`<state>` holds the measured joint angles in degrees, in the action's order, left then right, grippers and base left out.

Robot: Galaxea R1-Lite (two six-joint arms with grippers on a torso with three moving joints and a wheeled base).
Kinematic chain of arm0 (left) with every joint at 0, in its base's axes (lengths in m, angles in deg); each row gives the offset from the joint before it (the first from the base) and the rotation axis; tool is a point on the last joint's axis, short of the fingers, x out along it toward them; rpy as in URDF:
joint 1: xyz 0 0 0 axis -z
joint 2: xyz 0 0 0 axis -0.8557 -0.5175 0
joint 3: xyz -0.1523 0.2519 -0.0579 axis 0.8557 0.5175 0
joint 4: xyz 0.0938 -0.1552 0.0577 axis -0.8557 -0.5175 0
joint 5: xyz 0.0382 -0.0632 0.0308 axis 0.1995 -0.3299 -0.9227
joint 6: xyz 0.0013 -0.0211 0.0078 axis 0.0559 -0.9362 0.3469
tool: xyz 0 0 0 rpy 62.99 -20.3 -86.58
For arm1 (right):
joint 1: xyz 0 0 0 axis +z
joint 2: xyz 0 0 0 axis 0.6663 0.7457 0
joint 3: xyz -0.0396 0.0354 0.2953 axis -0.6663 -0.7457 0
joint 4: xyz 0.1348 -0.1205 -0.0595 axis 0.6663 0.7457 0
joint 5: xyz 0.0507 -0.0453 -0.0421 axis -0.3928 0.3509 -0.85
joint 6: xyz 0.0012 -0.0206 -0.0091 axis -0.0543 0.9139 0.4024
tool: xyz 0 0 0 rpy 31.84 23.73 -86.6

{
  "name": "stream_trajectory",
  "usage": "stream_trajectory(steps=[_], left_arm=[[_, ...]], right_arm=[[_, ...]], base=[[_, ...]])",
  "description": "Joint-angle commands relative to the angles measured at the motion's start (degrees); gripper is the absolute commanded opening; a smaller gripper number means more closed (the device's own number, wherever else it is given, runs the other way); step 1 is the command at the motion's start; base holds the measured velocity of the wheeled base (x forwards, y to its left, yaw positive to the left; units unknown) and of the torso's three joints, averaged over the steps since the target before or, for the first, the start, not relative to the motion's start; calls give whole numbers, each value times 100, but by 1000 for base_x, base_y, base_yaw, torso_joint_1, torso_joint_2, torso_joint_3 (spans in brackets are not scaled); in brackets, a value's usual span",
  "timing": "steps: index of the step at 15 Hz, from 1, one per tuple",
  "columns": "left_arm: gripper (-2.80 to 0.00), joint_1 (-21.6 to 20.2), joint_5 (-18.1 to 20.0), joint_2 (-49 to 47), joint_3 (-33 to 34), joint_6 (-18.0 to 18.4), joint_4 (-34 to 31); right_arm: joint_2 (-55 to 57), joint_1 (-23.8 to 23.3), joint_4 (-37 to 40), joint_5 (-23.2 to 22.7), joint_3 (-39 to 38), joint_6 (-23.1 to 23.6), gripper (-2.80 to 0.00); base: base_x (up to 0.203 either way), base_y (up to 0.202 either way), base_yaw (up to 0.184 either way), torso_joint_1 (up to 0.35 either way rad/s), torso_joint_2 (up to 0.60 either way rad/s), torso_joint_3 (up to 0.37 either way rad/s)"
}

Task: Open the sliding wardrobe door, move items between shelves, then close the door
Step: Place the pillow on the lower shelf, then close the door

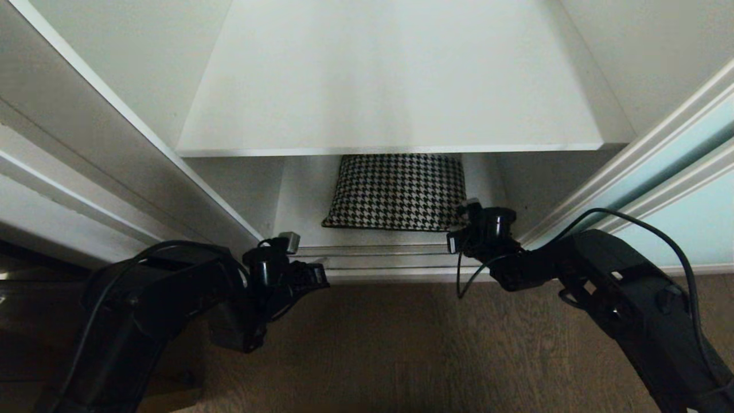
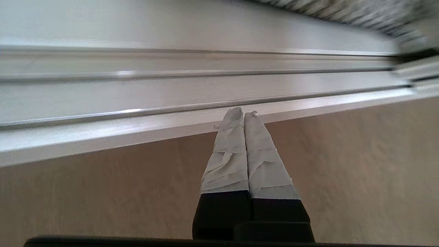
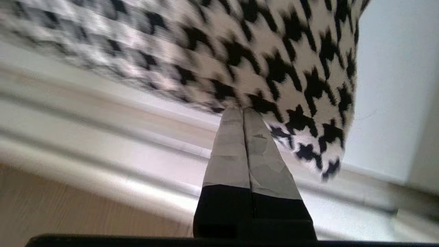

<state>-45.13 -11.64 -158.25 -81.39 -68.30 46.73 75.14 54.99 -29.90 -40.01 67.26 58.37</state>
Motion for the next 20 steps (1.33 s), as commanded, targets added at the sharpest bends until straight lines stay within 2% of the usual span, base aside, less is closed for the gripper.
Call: stream_trajectory(steps=[1, 4, 6, 11, 15, 18, 20], left_arm=[[-280, 58, 15, 487, 257, -3, 98], [-280, 66, -1, 802, 490, 88, 63], [-280, 70, -27, 1095, 605, 464, -114], [-280, 97, -222, 2791, 2079, 670, -542], [-280, 296, -1109, 3877, 2902, 688, -1007], [-280, 363, -1374, 4859, 3344, 712, -1524], [-280, 372, -1649, 5717, 3434, 831, -2130]], right_arm=[[-532, 110, -19, -32, -793, -10, -280], [-1097, 304, -150, -106, -2059, -87, -280], [-1420, 407, -482, -218, -2942, -100, -280], [-2334, 677, -1943, -305, -5258, -123, -280], [-3200, 1033, -2554, -309, -6551, -327, -280], [-3847, 1221, -2770, -292, -7400, -379, -280], [-4378, 1267, -2863, -279, -7946, -387, -280]], base=[[0, 0, 0, 0, 0, 0], [0, 0, 0, 0, 0, 0], [0, 0, 0, 0, 0, 0], [0, 0, 0, 0, 0, 0], [0, 0, 0, 0, 0, 0], [0, 0, 0, 0, 0, 0], [0, 0, 0, 0, 0, 0]])
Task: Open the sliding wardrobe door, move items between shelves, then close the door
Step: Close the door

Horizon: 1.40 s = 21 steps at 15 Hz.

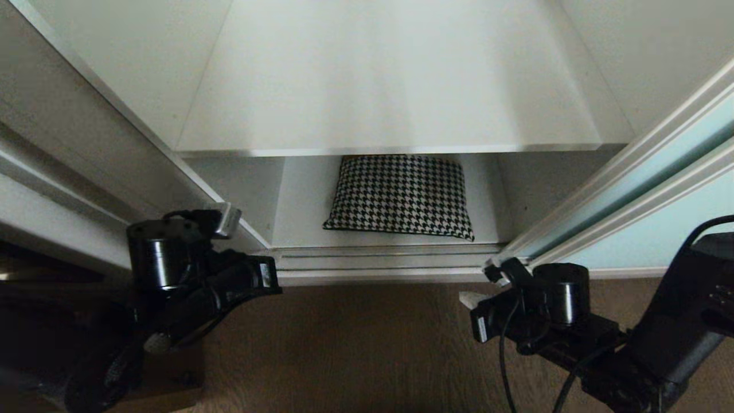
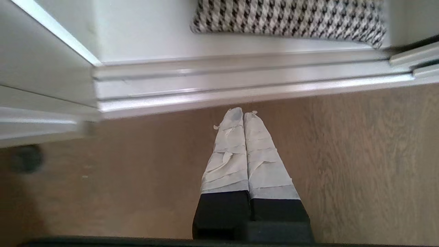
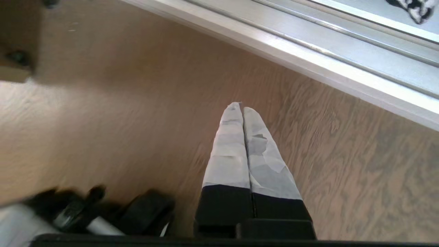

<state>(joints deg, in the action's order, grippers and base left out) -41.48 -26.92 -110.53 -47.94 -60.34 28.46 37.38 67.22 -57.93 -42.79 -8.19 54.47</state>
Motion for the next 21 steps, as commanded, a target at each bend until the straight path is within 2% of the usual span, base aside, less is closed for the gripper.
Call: stream_trajectory(steps=[1, 6, 8, 11, 14, 16, 18, 20, 21], left_arm=[[-280, 9, -291, 1371, 106, 86, -684], [-280, -1, -825, 3675, 127, 180, -3112], [-280, -23, -1062, 4406, 247, 191, -3760], [-280, -202, -1235, 5343, 423, 219, -4354], [-280, -585, -1244, 6029, 642, 380, -4774], [-280, -850, -1247, 6455, 758, 560, -4895], [-280, -1132, -1251, 6795, 771, 606, -5084], [-280, -1527, -1208, 7074, 752, 573, -5121], [-280, -1668, -1195, 7224, 769, 563, -5125]], right_arm=[[-828, 51, -77, 7, -613, -5, -280], [-2199, 247, -92, 14, -2040, -113, -280], [-2660, 284, -92, 26, -2509, -126, -280], [-3359, 308, -76, 319, -2789, -117, -280], [-3996, 741, 228, 794, -2971, -126, -280], [-4729, 1045, 964, 1081, -2990, -130, -280], [-5625, 1159, 1775, 1236, -2940, -142, -280], [-6513, 1051, 2548, 1419, -2844, -242, -280], [-6881, 811, 2876, 1513, -2817, -305, -280]], base=[[0, 0, 0, 0, 0, 0], [0, 0, 0, 0, 0, 0], [0, 0, 0, 0, 0, 0], [0, 0, 0, 0, 0, 0], [0, 0, 0, 0, 0, 0], [0, 0, 0, 0, 0, 0], [0, 0, 0, 0, 0, 0], [0, 0, 0, 0, 0, 0], [0, 0, 0, 0, 0, 0]])
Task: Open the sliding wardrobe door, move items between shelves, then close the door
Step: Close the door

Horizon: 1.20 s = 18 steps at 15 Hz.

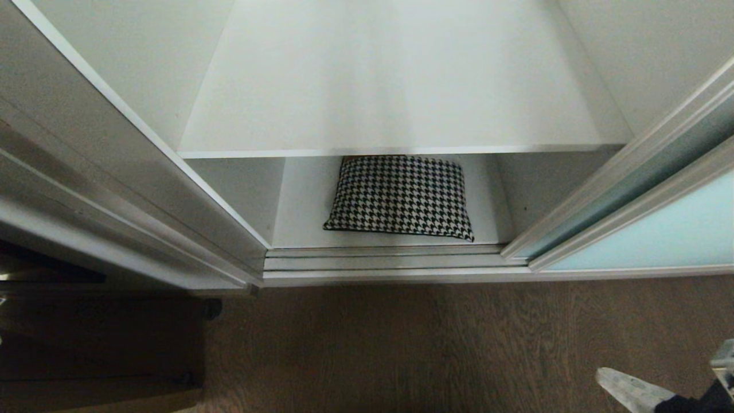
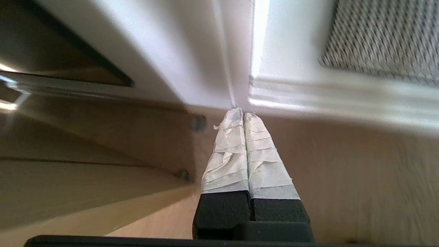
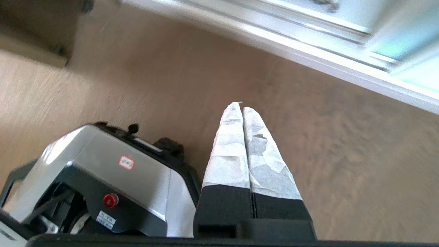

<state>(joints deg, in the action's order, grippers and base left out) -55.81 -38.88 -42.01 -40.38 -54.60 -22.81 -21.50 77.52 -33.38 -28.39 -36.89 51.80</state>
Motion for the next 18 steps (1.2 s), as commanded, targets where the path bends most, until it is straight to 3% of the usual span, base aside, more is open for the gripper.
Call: stream_trajectory(steps=[1, 5, 9, 11, 13, 16, 18], left_arm=[[-280, -368, 10, 490, 33, -9, 2], [-280, -494, 34, 1084, 185, 10, -9], [-280, -468, 977, 2001, 830, 16, -311], [-280, -439, 1100, 2526, 1059, 63, -762], [-280, -425, 1255, 3016, 1466, 363, -1115], [-280, -418, 1361, 3079, 2368, 606, -722], [-280, -417, 1371, 3089, 2354, 520, -611]], right_arm=[[-1324, -440, 620, 130, 52, -88, -280], [-1996, -900, 959, 179, -125, -182, -280], [-2371, -911, 1193, 144, -134, -506, -280], [-2472, -932, 1219, 147, -134, -592, -280], [-2517, -963, 1219, 147, -134, -625, -280], [-2639, -998, 1340, 156, -134, -645, -280], [-2730, -1004, 1703, 144, -134, -651, -280]], base=[[0, 0, 0, 0, 0, 0], [0, 0, 0, 0, 0, 0], [0, 0, 0, 0, 0, 0], [0, 0, 0, 0, 0, 0], [0, 0, 0, 0, 0, 0], [0, 0, 0, 0, 0, 0], [0, 0, 0, 0, 0, 0]])
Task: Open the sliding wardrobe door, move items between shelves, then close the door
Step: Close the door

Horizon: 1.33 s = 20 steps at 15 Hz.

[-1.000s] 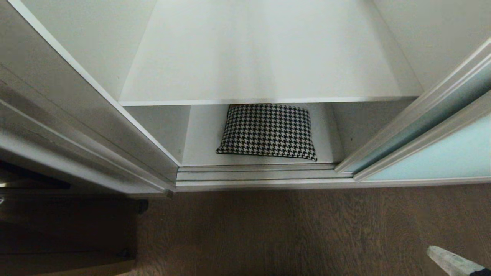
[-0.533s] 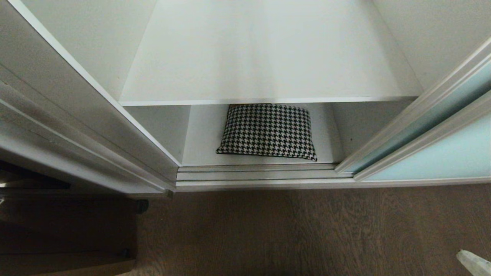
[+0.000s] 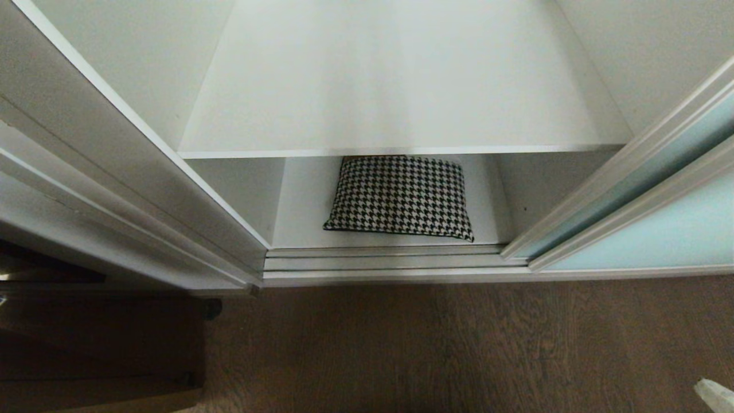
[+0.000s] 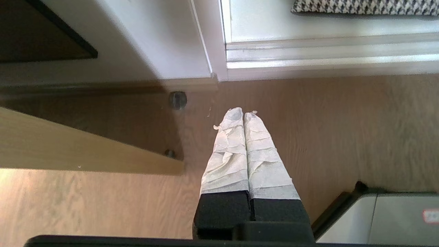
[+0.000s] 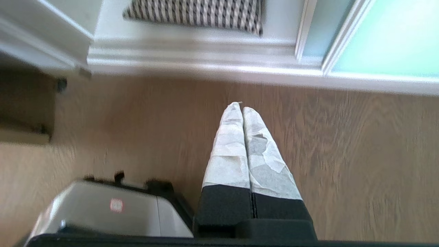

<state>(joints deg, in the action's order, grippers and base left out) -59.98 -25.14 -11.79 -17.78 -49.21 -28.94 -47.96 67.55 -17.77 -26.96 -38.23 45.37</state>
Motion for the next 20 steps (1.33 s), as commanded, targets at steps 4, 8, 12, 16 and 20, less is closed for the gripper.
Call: stream_trajectory(steps=[4, 8, 12, 16, 20], left_arm=[[-280, 0, -30, 67, 97, -54, 10], [-280, 0, -30, 67, 94, -54, 10], [-280, 0, -30, 67, 99, -54, 10], [-280, 0, -30, 67, 94, -54, 10], [-280, 0, -30, 67, 103, -54, 10]], right_arm=[[-174, -101, 488, -99, 0, 0, -280], [-231, -134, 444, -101, 0, 18, -280], [-688, -417, 476, -34, 0, -33, -280], [-802, -468, 418, 576, 0, -70, -280], [-827, -630, 361, 778, -3, -38, -280]], base=[[0, 0, 0, 0, 0, 0], [0, 0, 0, 0, 0, 0], [0, 0, 0, 0, 0, 0], [0, 0, 0, 0, 0, 0], [0, 0, 0, 0, 0, 0]])
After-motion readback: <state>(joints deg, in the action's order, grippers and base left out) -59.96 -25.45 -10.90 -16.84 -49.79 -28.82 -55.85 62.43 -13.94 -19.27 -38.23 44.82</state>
